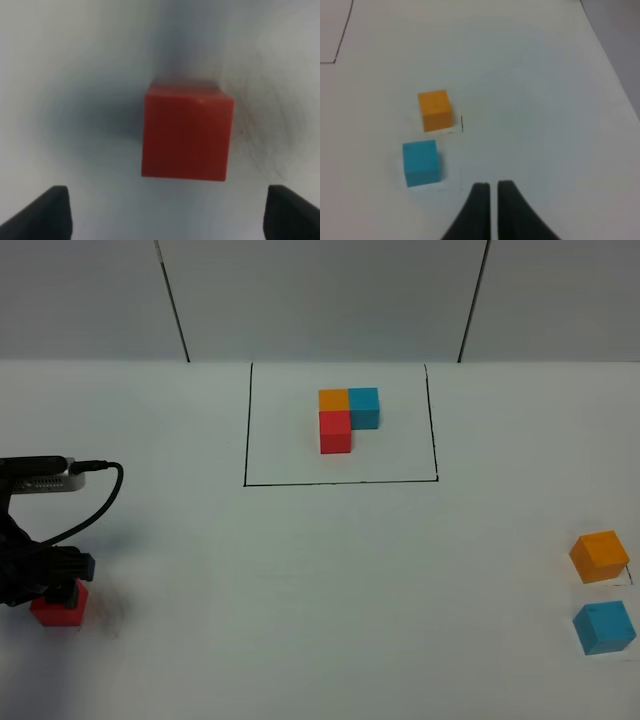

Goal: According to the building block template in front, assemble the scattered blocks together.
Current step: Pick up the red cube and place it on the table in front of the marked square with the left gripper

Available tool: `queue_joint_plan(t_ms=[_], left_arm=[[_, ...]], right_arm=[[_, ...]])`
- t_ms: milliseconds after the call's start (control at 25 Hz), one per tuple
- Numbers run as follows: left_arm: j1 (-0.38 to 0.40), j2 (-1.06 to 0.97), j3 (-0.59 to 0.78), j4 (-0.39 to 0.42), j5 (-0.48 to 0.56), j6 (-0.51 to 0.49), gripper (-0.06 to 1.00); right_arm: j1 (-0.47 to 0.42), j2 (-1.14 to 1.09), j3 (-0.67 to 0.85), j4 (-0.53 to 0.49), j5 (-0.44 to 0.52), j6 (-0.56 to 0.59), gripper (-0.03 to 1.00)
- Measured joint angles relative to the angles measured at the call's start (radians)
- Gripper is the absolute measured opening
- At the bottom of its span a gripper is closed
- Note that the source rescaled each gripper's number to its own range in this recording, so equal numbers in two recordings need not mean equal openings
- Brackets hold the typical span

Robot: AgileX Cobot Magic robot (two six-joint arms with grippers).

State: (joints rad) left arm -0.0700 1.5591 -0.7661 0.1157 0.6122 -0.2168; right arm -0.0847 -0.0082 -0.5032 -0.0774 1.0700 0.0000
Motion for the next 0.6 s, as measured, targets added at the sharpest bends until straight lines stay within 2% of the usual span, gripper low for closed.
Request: queue_joint_plan(t_ms=[600], left_arm=[[0.000, 0.110, 0.001, 0.016, -0.111, 0.000, 0.87]], right_arm=[[0.000, 0.000, 0.000, 0.000, 0.000, 0.000, 0.01]])
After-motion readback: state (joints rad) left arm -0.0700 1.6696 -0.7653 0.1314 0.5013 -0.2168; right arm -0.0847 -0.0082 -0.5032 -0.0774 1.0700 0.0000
